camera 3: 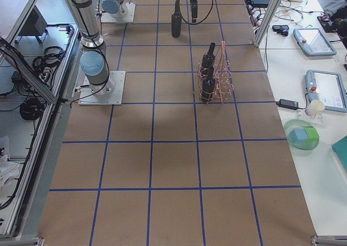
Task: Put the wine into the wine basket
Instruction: 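Move the right gripper over the standing bottle while the left arm withdraws, then close the right gripper on the bottle neck and lift it, then carry the bottle to the wine rack and lower it into the empty slot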
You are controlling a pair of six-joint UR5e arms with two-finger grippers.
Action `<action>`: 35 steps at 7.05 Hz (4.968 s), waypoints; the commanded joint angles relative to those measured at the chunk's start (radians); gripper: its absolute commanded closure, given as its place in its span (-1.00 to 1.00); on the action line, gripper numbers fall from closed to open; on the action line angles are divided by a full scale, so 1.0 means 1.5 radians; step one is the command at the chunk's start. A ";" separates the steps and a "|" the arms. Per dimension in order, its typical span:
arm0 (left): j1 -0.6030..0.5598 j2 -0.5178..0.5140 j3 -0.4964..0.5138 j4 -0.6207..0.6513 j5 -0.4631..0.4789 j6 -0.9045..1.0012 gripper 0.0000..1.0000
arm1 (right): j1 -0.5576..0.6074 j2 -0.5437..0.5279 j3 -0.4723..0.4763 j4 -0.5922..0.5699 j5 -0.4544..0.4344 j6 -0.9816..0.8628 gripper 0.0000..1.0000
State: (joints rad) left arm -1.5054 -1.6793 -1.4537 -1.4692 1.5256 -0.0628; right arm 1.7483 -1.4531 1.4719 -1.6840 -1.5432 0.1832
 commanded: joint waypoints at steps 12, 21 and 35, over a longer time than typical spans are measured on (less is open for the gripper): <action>0.062 0.061 -0.038 -0.063 0.070 0.177 -1.00 | 0.285 0.194 -0.076 -0.037 -0.039 0.350 -0.80; 0.061 0.065 -0.041 -0.065 0.029 0.177 -1.00 | 0.269 0.185 -0.076 -0.046 0.011 0.318 0.34; 0.062 0.067 -0.045 -0.064 0.030 0.177 -1.00 | -0.244 0.066 -0.152 0.082 -0.038 -0.221 0.45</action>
State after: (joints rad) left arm -1.4129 -1.5784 -1.5217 -1.5647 1.5708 0.2025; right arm 1.3831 -1.3836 1.2578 -1.5366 -1.6023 -0.1477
